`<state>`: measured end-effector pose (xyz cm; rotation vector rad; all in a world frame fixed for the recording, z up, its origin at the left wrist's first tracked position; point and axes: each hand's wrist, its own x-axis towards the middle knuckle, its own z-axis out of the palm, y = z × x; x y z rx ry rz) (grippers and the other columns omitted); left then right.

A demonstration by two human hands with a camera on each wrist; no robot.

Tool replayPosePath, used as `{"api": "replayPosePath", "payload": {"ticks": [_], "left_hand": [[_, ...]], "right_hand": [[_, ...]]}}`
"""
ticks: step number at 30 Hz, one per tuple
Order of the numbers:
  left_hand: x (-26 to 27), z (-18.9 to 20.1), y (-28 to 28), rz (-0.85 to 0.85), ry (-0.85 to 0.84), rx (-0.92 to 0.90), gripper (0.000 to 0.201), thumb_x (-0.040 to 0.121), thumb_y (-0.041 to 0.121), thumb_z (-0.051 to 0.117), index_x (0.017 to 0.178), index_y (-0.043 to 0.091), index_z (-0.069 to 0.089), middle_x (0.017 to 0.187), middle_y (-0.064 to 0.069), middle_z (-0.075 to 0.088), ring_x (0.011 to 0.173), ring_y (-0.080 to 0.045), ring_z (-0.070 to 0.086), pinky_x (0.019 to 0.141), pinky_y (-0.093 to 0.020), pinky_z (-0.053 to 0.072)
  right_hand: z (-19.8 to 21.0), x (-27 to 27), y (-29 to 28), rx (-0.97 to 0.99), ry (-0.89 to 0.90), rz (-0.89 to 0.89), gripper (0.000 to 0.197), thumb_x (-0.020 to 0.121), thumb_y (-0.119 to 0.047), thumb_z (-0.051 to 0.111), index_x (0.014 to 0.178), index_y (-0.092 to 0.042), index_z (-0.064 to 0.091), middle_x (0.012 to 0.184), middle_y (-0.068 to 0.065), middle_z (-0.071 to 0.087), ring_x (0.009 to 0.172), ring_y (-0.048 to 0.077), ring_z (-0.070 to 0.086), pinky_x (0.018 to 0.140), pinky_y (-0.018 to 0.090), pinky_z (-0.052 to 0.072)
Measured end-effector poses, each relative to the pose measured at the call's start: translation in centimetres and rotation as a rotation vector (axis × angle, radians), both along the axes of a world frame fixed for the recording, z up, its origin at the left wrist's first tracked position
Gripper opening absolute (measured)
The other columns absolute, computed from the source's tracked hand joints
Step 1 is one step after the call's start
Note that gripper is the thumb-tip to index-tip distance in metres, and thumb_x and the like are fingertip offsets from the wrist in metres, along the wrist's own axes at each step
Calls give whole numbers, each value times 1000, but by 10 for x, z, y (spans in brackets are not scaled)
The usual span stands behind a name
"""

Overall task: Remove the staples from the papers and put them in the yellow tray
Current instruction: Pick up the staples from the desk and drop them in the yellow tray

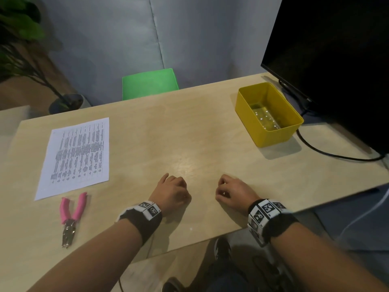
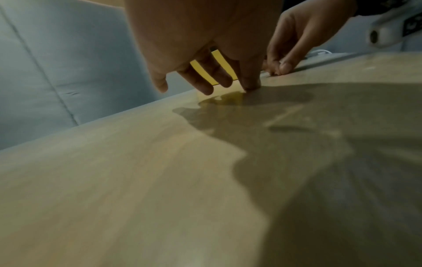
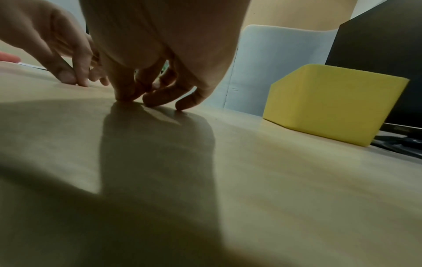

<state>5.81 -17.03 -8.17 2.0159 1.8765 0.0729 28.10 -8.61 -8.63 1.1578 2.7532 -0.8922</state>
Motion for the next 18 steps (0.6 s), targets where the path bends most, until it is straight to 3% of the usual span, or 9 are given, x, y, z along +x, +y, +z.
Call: {"api": "replayPosePath", "payload": {"ticks": [4,7,9,12,15,18], "left_hand": [[8,1,5,-104,140,-34,26,92,31,47,106,24,68,114,0,57,112,-22,49,116,-42,17],[11,-1,7,-110,161,-59,29,95,31,41,110,19,63,117,-1,55,113,-23,47,116,-39,17],[10,0,8,-50,69,-79,31,91,34,41,104,19,64,110,-2,57,105,-23,50,109,-38,28],[7,1,11,67,-141,-46,42,81,41,35,94,15,66,99,-5,60,91,-25,55,87,-36,43],[4,2,11,148,-252,-4,17,90,23,50,95,12,62,98,-4,58,91,-23,56,80,-32,45],[-2,1,11,134,-232,1,15,91,21,52,98,13,62,101,-3,59,92,-20,57,79,-27,43]], "right_hand": [[-7,-2,1,-12,-43,13,20,92,-31,51,98,-16,64,107,-2,50,89,19,52,81,28,40],[-9,-2,7,-116,34,-65,11,92,-23,50,90,-16,59,101,-1,48,86,18,51,81,29,41],[-7,-2,12,-157,71,-95,7,93,-19,49,87,-19,53,97,-3,46,85,15,48,81,26,38],[-3,-1,18,-179,77,-118,8,95,-16,47,88,-19,49,95,-3,45,86,13,45,79,22,33],[-2,2,22,-187,88,-137,7,94,-15,48,88,-19,49,93,-2,48,87,14,45,77,21,32],[1,3,20,-150,96,-107,3,92,-21,55,89,-22,56,92,-5,51,87,13,51,77,20,37]]}}
